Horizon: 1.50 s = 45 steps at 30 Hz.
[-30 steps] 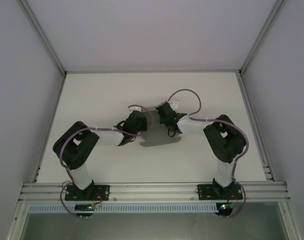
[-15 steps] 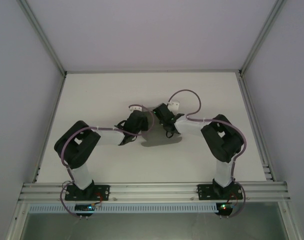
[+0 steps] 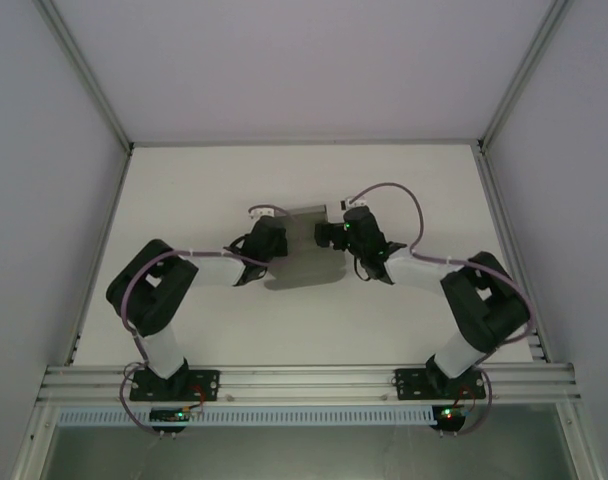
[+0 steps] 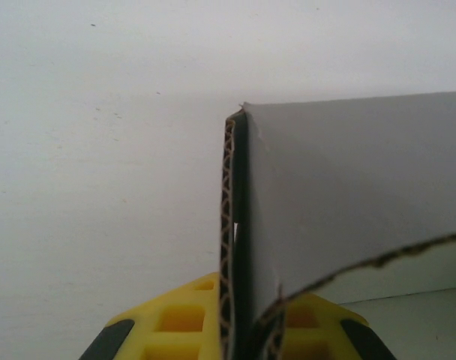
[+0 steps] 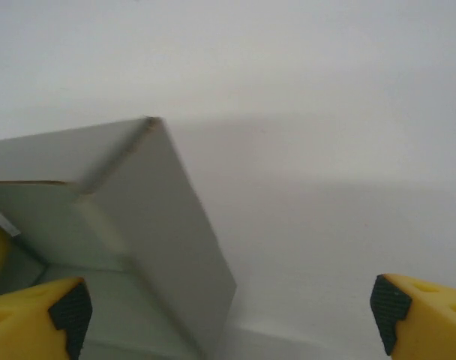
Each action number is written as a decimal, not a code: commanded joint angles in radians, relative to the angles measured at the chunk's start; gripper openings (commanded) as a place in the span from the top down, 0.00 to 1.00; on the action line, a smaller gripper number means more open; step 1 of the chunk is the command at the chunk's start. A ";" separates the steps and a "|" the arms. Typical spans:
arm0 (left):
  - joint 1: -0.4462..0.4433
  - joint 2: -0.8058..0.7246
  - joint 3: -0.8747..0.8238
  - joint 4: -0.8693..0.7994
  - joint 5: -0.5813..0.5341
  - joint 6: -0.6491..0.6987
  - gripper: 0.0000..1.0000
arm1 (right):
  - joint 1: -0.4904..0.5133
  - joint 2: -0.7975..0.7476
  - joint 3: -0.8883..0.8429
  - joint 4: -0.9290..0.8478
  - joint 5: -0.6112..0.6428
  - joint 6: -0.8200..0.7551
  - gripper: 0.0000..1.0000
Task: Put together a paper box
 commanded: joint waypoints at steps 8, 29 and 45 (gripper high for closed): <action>0.051 -0.137 0.060 -0.151 0.250 0.266 1.00 | -0.010 -0.370 -0.099 -0.120 -0.139 -0.085 0.01; -0.064 -0.020 0.456 -1.120 0.395 0.944 1.00 | -0.142 -0.759 -0.136 -0.670 -0.078 -0.089 0.01; -0.208 0.536 0.902 -1.260 -0.047 0.967 1.00 | -0.193 -0.750 -0.164 -0.654 -0.098 -0.076 0.01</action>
